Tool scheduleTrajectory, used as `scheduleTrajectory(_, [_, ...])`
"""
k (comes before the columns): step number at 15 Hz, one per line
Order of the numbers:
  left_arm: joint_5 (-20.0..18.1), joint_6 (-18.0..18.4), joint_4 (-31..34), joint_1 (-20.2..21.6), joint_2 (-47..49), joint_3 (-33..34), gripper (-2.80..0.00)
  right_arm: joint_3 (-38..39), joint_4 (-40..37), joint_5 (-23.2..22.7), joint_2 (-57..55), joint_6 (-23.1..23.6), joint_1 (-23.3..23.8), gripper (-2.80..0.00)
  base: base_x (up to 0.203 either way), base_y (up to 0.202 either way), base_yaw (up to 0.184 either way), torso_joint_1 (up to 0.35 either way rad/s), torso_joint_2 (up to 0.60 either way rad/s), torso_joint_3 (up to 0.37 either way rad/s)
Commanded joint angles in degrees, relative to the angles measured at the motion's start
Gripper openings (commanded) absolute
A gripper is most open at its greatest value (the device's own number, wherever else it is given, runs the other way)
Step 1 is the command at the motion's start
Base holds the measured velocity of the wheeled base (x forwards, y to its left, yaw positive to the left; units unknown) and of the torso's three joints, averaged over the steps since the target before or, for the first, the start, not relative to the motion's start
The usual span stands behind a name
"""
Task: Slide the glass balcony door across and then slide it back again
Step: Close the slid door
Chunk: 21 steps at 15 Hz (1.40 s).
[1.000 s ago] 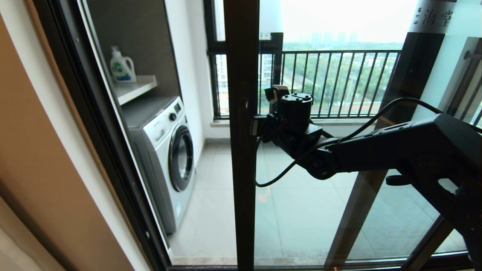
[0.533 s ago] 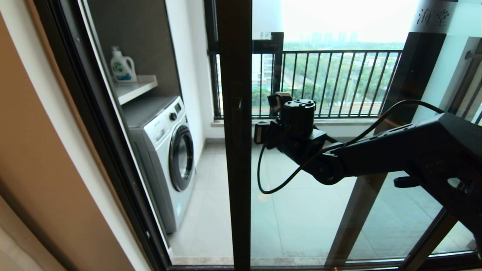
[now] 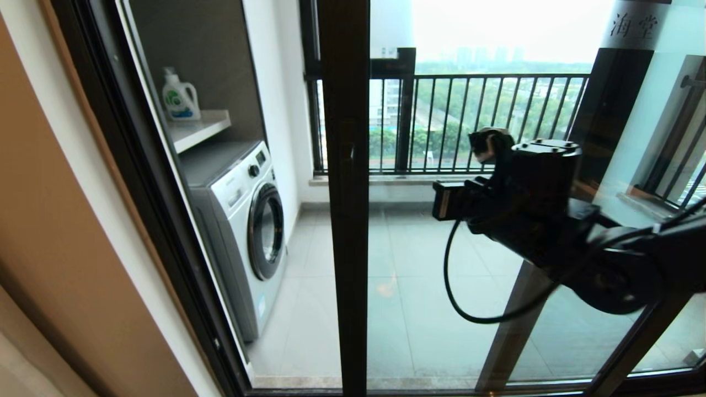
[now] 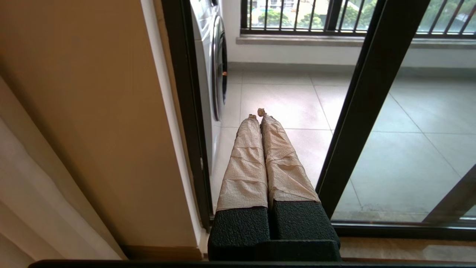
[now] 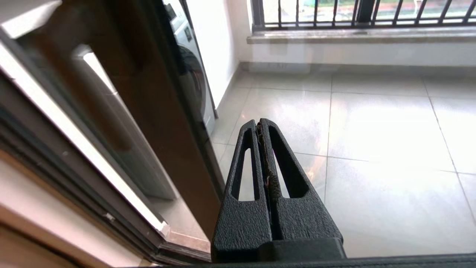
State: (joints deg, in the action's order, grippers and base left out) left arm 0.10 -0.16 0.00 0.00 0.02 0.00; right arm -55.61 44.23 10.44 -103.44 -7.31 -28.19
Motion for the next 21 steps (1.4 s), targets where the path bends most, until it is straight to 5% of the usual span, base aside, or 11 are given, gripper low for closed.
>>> scheduleTrajectory(1, [0.0, 0.0, 0.0, 0.0, 0.1, 0.0, -2.8, 10.5, 0.2, -0.1, 18.8, 1.7, 0.5, -2.8, 0.0, 0.0, 0.0, 0.0, 0.0, 0.0])
scheduleTrajectory(4, [0.0, 0.0, 0.0, 0.0, 0.1, 0.0, -2.8, 20.0, -5.3, 2.9, 42.7, 11.7, 0.5, -2.8, 0.0, 0.0, 0.0, 0.0, 0.0, 0.0])
scheduleTrajectory(6, [0.0, 0.0, 0.0, 0.0, 0.1, 0.0, -2.8, 21.3, -15.4, 5.3, 57.3, 17.5, 1.5, -2.8, 0.0, 0.0, 0.0, 0.0, 0.0, 0.0])
scheduleTrajectory(10, [0.0, 0.0, 0.0, 0.0, 0.1, 0.0, -2.8, 12.6, -42.3, 7.3, 76.0, 23.1, 16.1, -2.8, 0.0, 0.0, 0.0, 0.0, 0.0, 0.0])
scheduleTrajectory(15, [0.0, 0.0, 0.0, 0.0, 0.1, 0.0, -2.8, 14.1, -62.1, -0.4, 100.6, 23.7, 25.5, -2.8, 0.0, 0.0, 0.0, 0.0, 0.0, 0.0])
scheduleTrajectory(17, [0.0, 0.0, 0.0, 0.0, 0.1, 0.0, -2.8, 18.7, -69.4, -8.7, 104.1, 13.4, 27.1, -2.8, 0.0, 0.0, 0.0, 0.0, 0.0, 0.0])
scheduleTrajectory(19, [0.0, 0.0, 0.0, 0.0, 0.1, 0.0, -2.8, 29.8, -70.2, -14.2, 103.8, 11.0, 27.7, -2.8, 0.0, 0.0, 0.0, 0.0, 0.0, 0.0])
scheduleTrajectory(21, [0.0, 0.0, 0.0, 0.0, 0.1, 0.0, -2.8, 43.7, -60.5, -17.5, 103.6, 11.3, 27.9, -2.8, 0.0, 0.0, 0.0, 0.0, 0.0, 0.0])
